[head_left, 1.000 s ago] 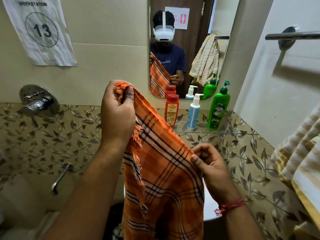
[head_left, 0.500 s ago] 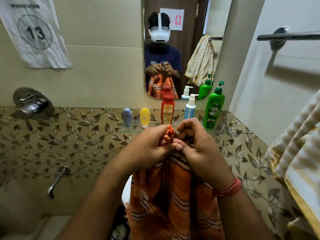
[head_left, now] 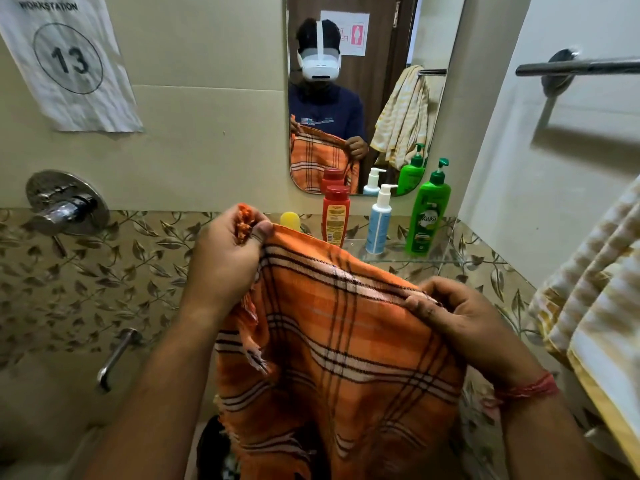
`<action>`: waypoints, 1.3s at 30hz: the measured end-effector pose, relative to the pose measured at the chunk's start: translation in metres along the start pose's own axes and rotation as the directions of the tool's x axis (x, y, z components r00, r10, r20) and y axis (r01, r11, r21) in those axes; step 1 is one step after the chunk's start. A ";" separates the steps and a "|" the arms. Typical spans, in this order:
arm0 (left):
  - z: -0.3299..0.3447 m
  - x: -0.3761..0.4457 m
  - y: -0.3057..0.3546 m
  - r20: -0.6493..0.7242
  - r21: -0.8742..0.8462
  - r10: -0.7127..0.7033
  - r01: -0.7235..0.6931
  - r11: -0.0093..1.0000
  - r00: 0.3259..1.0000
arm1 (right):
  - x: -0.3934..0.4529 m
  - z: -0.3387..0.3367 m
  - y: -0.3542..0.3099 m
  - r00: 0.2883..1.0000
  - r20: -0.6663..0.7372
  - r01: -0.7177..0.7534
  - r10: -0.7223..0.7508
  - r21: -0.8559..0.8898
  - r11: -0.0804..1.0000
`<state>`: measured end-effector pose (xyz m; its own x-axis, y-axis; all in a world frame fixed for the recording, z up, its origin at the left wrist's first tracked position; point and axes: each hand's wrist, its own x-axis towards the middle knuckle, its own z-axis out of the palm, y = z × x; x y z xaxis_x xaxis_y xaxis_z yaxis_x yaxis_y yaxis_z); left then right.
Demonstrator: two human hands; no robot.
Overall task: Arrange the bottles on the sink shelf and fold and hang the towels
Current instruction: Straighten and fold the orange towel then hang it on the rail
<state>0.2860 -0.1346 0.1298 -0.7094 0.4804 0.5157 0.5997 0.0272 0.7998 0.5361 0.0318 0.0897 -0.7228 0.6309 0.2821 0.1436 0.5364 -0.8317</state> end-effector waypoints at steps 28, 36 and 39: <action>-0.006 -0.030 0.045 0.207 -0.084 0.227 -0.214 0.973 0.952 | 0.008 0.084 -0.001 0.977 0.167 0.180 -0.136 -0.284 0.942; -0.015 -0.043 0.045 0.173 -0.076 0.212 -0.202 0.976 0.962 | -0.003 0.084 0.010 0.857 0.436 0.055 0.275 -0.608 0.792; -0.017 -0.051 0.047 0.122 -0.060 0.196 -0.190 0.980 0.973 | -0.007 0.077 0.027 0.824 0.349 -0.128 0.446 -0.652 0.748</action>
<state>0.3437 -0.1731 0.1461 -0.5271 0.5799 0.6212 0.7006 -0.1173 0.7039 0.4927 -0.0008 0.0282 -0.7677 0.5634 -0.3054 0.6407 0.6852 -0.3463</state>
